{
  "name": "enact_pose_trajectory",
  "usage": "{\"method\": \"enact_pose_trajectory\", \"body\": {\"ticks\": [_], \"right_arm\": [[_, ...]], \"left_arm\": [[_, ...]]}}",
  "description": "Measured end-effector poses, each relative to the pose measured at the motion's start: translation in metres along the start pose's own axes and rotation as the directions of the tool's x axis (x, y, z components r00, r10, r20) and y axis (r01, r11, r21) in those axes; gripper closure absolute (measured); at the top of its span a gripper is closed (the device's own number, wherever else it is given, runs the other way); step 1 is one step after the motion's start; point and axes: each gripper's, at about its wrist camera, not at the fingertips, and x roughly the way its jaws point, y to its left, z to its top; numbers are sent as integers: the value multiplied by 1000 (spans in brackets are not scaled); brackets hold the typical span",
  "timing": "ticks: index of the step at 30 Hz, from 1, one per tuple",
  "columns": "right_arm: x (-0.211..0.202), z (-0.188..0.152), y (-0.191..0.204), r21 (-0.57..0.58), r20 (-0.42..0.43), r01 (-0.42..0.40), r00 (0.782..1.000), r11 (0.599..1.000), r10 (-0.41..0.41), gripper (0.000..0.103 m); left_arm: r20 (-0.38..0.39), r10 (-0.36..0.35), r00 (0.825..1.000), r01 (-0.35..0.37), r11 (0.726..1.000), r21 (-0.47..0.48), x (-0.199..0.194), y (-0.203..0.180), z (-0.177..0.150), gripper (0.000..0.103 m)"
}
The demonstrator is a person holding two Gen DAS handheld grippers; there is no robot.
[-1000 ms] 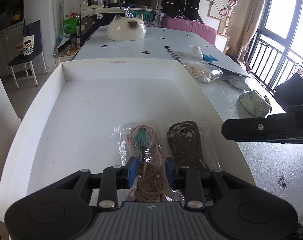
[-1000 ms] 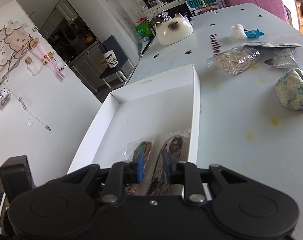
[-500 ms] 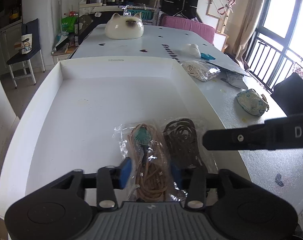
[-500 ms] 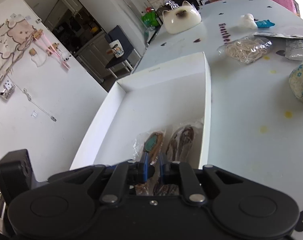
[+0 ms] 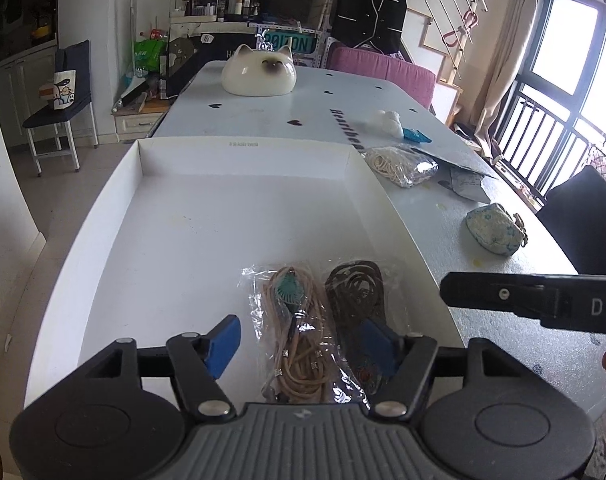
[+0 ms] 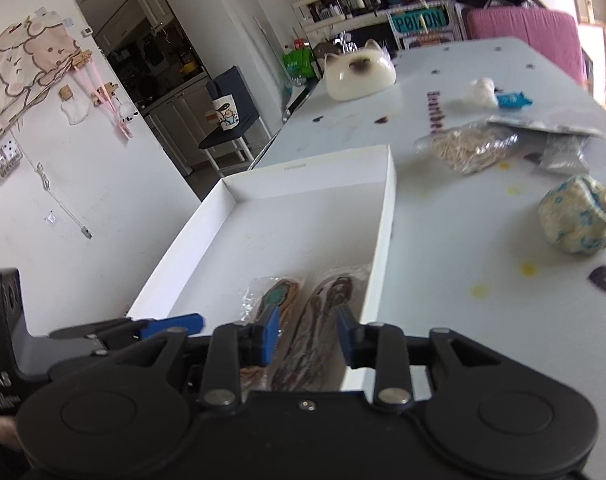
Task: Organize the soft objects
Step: 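Carry the teal-tagged bag into the tray with the left tool while the right carries the brown bag, then move the left tool to the beige cord bag while the right moves to the floral pouch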
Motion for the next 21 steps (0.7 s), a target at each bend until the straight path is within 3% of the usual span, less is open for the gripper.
{"method": "enact_pose_trajectory", "body": {"ticks": [8, 12, 21], "right_arm": [[-20, -6, -8, -64, 38, 90, 995, 994, -88, 59], [-27, -12, -11, -72, 43, 117, 993, 991, -114, 42], [-41, -20, -16, -106, 62, 175, 984, 979, -169, 20]], "left_arm": [[19, 27, 999, -27, 999, -23, -14, -1, -6, 21], [22, 40, 999, -39, 999, -37, -19, -1, -10, 17], [29, 53, 998, -51, 997, -65, -31, -5, -16, 6]]}}
